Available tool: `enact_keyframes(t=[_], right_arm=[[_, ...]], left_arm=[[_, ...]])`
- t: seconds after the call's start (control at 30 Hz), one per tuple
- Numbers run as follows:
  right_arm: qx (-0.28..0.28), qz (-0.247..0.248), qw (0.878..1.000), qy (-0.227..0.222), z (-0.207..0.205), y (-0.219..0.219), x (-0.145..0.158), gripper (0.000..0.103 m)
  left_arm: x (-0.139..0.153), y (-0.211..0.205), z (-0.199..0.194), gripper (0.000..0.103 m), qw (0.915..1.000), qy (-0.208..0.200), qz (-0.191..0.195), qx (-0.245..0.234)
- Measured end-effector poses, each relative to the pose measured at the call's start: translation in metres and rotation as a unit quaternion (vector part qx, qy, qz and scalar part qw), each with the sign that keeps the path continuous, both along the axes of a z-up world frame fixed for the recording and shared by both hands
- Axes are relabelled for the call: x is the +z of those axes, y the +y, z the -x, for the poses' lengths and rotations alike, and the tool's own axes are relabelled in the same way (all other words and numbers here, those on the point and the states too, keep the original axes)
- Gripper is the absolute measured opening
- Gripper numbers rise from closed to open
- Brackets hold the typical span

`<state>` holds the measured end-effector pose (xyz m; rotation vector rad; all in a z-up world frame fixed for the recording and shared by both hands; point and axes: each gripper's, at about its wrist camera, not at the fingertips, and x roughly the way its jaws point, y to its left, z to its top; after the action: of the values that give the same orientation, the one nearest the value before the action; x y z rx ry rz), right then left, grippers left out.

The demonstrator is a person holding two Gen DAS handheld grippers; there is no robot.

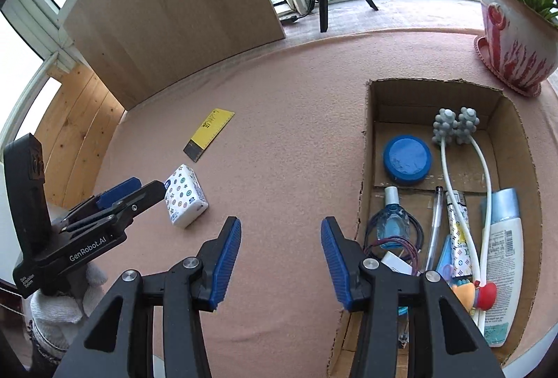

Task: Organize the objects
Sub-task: 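Grasp the star-patterned tissue pack with the right gripper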

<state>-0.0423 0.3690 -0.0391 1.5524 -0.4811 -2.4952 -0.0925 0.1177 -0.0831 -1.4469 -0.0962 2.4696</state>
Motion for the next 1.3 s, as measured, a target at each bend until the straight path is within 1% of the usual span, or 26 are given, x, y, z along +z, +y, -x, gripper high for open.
enact_keyframes(t=[0.07,0.13,0.27,0.43,0.5,0.63,0.7,0.8,0.93,0.97,1.03,1.07,1.13,1.2,1.3], right_arm=[[0.021,0.003,1.0,-0.004,0.011,-0.016,-0.003,0.044],[0.038,0.006,0.999,-0.009,0.023,-0.031,-0.008,0.044],[0.074,0.023,0.997,-0.027,0.043,-0.059,-0.02,0.044],[0.107,0.022,0.993,-0.052,0.066,-0.086,-0.036,0.044],[0.114,0.026,0.991,-0.061,0.074,-0.092,-0.043,0.044],[0.114,0.052,0.988,-0.09,0.09,-0.1,-0.059,0.044],[0.112,0.067,0.987,-0.099,0.094,-0.103,-0.064,0.041],[0.108,0.074,0.986,-0.104,0.099,-0.107,-0.067,0.039],[0.108,0.076,0.985,-0.108,0.104,-0.114,-0.069,0.037],[0.107,0.076,0.985,-0.108,0.106,-0.116,-0.07,0.036],[0.108,0.079,0.985,-0.111,0.108,-0.119,-0.072,0.035],[0.111,0.081,0.984,-0.113,0.109,-0.12,-0.074,0.034],[0.116,0.082,0.983,-0.116,0.11,-0.123,-0.078,0.033],[0.121,0.085,0.981,-0.122,0.11,-0.125,-0.083,0.027],[0.12,0.09,0.981,-0.123,0.11,-0.125,-0.086,0.026]], left_arm=[[-0.008,-0.013,-0.001,0.067,0.9998,-0.016,0.004,0.007],[-0.016,-0.022,-0.004,0.067,0.9995,-0.027,-0.001,0.017],[-0.031,-0.037,-0.006,0.067,0.998,-0.05,-0.021,0.032],[-0.045,-0.049,-0.002,0.067,0.9944,-0.069,-0.066,0.045],[-0.05,-0.051,0.002,0.067,0.9937,-0.072,-0.069,0.05],[-0.057,-0.052,0.008,0.067,0.9918,-0.079,-0.084,0.054],[-0.06,-0.048,0.012,0.067,0.9916,-0.081,-0.088,0.049],[-0.062,-0.042,0.015,0.066,0.9918,-0.083,-0.088,0.04],[-0.065,-0.042,0.019,0.066,0.9903,-0.089,-0.099,0.038],[-0.066,-0.041,0.019,0.064,0.9901,-0.09,-0.101,0.037],[-0.068,-0.041,0.021,0.056,0.989,-0.094,-0.108,0.036],[-0.069,-0.041,0.022,0.054,0.9883,-0.096,-0.113,0.036],[-0.072,-0.041,0.022,0.043,0.9871,-0.102,-0.119,0.034],[-0.072,-0.039,0.021,0.038,0.9868,-0.101,-0.123,0.028],[-0.069,-0.035,0.021,0.038,0.988,-0.097,-0.117,0.023]])
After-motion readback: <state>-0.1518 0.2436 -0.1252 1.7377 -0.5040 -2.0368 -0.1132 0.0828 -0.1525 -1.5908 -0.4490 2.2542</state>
